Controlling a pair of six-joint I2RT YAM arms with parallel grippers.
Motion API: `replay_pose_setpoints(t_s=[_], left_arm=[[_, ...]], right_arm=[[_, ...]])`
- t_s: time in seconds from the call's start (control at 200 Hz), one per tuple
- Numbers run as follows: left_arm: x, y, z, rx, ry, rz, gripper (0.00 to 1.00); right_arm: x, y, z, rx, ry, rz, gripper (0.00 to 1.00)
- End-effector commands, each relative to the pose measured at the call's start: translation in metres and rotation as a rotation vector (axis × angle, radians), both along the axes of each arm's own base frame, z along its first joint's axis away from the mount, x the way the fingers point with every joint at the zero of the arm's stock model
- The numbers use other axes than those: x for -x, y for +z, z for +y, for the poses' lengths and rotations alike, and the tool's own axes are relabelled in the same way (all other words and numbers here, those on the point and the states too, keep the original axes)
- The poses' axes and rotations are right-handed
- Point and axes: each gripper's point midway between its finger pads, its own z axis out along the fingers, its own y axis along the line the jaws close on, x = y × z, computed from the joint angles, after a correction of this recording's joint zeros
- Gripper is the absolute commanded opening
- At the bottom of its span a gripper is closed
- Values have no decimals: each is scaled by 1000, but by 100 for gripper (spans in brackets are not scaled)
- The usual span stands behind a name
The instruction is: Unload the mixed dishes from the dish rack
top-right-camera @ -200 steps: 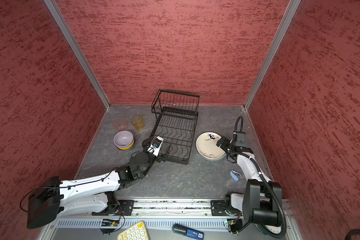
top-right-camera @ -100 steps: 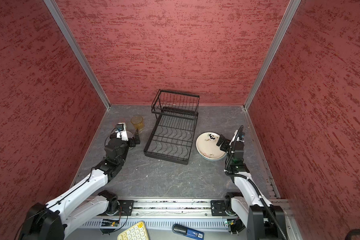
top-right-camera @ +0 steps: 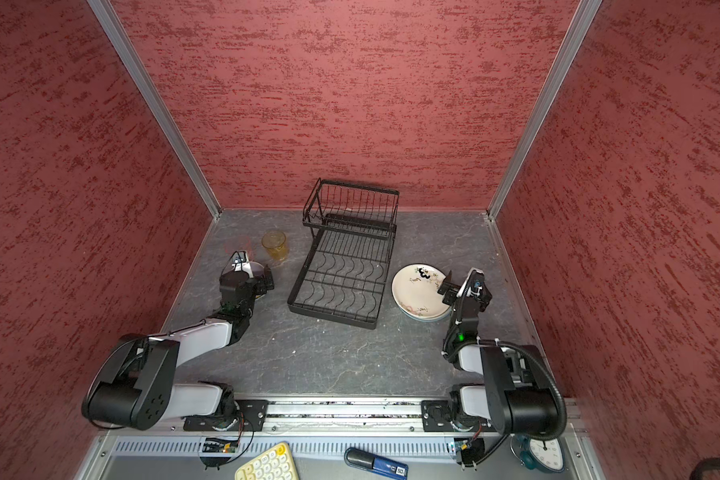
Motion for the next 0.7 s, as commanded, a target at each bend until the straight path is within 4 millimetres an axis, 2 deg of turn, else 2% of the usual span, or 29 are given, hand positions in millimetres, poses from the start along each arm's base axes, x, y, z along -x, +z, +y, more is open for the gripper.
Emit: replay_pose_setpoints(t_s=[0.0, 0.366, 0.491, 0.501, 0.531, 0.696], left_arm=[[-7, 15, 0, 2, -23, -66, 100], [-6, 18, -2, -14, -76, -140, 100], [-5, 8, 5, 3, -64, -154, 100], [-5, 9, 5, 7, -66, -152, 100], [-6, 8, 5, 19, -78, -149, 100], [-13, -6, 16, 86, -88, -138, 100]], right_arm=[[-2, 26, -11, 26, -74, -111, 99], [-5, 23, -6, 35, -46, -104, 99], [-16, 23, 11, 70, 64, -92, 99], [-18, 17, 12, 73, 72, -71, 99], [-21, 14, 15, 80, 89, -60, 99], [-29, 1, 14, 72, 85, -22, 99]])
